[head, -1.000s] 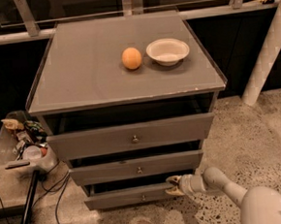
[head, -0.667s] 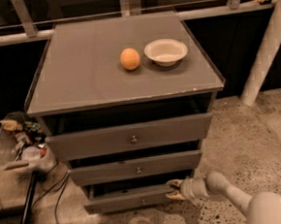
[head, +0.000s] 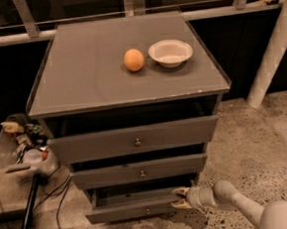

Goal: Open bottom drawer

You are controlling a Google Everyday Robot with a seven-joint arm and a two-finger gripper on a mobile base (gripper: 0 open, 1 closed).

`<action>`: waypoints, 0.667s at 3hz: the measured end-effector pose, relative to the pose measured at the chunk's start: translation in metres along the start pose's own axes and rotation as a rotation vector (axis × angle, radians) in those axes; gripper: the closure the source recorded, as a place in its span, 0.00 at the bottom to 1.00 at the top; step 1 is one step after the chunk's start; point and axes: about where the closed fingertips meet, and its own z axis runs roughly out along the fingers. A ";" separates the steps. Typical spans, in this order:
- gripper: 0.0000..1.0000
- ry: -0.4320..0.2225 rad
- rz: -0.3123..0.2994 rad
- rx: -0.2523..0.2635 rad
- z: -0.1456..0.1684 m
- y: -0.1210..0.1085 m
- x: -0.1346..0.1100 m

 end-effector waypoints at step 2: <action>0.81 0.000 0.000 0.000 -0.003 0.000 -0.004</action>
Offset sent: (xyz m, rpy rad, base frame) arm -0.0004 0.0001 0.0053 0.0000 0.0000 0.0000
